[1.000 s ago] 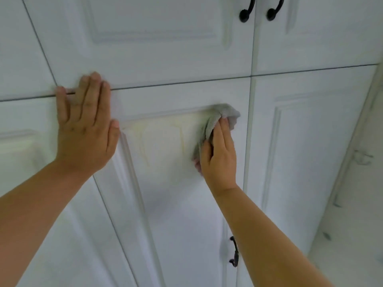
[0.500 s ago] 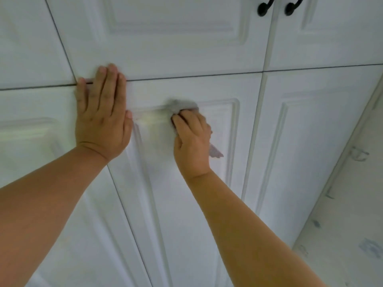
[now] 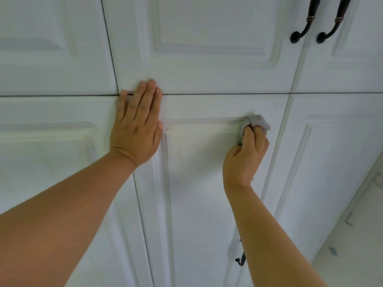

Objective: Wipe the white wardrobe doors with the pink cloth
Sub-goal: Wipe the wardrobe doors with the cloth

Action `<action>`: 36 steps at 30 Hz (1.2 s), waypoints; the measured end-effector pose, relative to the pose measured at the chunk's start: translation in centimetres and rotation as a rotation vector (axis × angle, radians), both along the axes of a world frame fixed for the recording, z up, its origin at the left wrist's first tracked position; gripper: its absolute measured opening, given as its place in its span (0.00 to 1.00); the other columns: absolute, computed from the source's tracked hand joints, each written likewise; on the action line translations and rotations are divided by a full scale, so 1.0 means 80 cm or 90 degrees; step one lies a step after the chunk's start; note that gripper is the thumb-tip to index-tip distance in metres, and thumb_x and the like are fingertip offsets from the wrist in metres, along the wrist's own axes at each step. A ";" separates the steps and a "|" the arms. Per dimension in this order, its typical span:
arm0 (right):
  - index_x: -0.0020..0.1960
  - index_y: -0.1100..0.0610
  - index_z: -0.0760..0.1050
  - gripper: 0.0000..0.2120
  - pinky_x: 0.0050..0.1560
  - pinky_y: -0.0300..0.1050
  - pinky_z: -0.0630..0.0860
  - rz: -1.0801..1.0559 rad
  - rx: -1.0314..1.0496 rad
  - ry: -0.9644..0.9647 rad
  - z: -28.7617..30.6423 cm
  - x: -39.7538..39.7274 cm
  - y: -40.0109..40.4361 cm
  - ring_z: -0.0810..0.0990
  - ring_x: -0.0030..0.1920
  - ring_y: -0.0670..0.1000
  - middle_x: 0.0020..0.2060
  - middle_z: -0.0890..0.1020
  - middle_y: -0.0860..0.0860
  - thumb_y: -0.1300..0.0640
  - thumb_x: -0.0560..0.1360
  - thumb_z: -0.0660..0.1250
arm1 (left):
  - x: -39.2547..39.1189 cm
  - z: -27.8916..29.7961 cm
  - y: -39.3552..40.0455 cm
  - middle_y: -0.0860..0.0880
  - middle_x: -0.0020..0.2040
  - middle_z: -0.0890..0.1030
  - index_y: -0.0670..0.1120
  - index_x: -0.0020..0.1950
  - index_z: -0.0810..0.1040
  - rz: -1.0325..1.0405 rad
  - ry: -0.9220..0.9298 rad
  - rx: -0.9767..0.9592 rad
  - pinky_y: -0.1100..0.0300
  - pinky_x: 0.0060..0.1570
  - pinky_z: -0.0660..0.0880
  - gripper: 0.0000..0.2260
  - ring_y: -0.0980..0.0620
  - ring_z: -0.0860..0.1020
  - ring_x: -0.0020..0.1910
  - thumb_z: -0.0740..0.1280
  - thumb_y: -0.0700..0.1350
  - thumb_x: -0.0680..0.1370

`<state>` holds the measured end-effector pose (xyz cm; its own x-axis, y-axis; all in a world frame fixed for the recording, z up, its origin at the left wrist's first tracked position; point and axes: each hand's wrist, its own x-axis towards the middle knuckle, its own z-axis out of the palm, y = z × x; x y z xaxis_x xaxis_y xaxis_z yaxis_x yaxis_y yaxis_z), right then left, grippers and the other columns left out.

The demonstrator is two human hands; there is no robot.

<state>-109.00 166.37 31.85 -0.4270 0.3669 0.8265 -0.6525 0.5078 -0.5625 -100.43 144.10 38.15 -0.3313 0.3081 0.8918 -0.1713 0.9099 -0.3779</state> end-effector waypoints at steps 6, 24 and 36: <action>0.51 0.66 0.81 0.21 0.49 0.54 0.74 0.055 0.150 0.160 0.005 0.027 -0.036 0.76 0.53 0.57 0.49 0.81 0.60 0.78 0.66 0.55 | 0.005 0.001 0.002 0.38 0.80 0.58 0.36 0.80 0.55 -0.002 -0.019 0.003 0.42 0.78 0.46 0.30 0.40 0.55 0.79 0.55 0.42 0.79; 0.40 0.54 0.74 0.08 0.54 0.51 0.70 0.252 0.762 -0.449 -0.050 0.097 -0.015 0.71 0.44 0.53 0.43 0.75 0.50 0.64 0.76 0.63 | 0.111 -0.010 0.032 0.45 0.72 0.73 0.40 0.71 0.74 -0.221 -0.214 0.307 0.52 0.76 0.61 0.24 0.50 0.69 0.73 0.54 0.37 0.76; 0.61 0.58 0.78 0.10 0.43 0.51 0.80 0.821 -0.352 -0.702 -0.035 0.227 0.083 0.84 0.44 0.56 0.48 0.86 0.58 0.59 0.81 0.65 | 0.199 -0.101 0.162 0.46 0.56 0.84 0.48 0.64 0.79 -0.461 -0.614 1.255 0.48 0.57 0.80 0.20 0.49 0.83 0.56 0.61 0.60 0.81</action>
<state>-90.81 173.02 29.07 -0.8564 -0.5057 -0.1037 0.3143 -0.3514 -0.8819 -84.49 157.03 30.03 -0.9666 -0.2101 -0.1469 -0.1393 -0.0507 0.9889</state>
